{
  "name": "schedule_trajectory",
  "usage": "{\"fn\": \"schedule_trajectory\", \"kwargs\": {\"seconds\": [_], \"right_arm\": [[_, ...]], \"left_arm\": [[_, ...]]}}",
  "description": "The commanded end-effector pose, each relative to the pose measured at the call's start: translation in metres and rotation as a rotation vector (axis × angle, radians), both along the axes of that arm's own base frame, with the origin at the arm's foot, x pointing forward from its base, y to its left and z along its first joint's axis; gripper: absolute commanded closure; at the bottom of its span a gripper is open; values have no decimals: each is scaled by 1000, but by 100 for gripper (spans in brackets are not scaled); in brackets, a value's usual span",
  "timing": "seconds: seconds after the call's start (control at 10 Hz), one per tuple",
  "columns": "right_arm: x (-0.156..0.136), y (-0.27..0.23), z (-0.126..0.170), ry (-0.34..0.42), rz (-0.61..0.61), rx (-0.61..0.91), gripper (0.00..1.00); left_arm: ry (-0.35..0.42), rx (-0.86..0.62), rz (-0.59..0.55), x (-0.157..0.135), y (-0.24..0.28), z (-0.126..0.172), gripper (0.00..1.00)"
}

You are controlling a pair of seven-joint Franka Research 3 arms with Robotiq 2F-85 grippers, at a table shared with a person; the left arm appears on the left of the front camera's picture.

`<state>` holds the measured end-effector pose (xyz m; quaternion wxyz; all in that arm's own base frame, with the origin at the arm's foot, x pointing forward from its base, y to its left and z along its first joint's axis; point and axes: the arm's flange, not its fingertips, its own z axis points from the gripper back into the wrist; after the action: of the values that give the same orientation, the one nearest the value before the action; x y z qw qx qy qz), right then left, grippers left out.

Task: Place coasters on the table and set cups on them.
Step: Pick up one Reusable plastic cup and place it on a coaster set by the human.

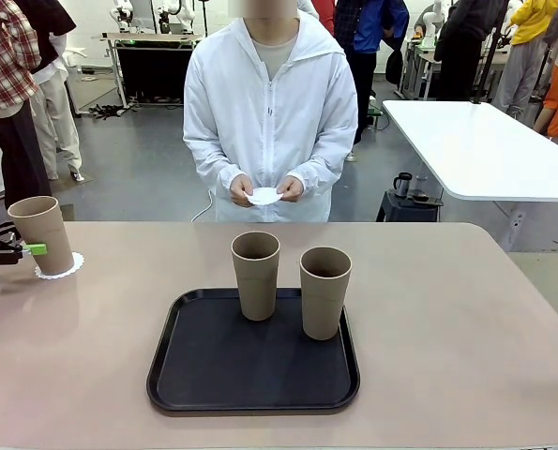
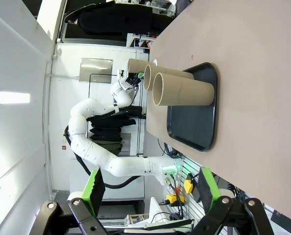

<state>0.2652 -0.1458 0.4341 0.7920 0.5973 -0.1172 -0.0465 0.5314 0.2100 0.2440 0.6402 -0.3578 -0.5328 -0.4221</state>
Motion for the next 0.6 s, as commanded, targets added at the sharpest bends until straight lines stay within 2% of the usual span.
{"fn": "schedule_trajectory", "kwargs": {"seconds": [0.0,0.2,0.5], "right_arm": [[1,-1,0,-13,-2,17,0],[1,-1,0,-13,-2,17,0],[1,-1,0,-13,-2,17,0]], "left_arm": [[0,18,-6,3,3,0,0],[17,63,2,3,6,1,0],[57,210,15,4,12,4,0]]}}
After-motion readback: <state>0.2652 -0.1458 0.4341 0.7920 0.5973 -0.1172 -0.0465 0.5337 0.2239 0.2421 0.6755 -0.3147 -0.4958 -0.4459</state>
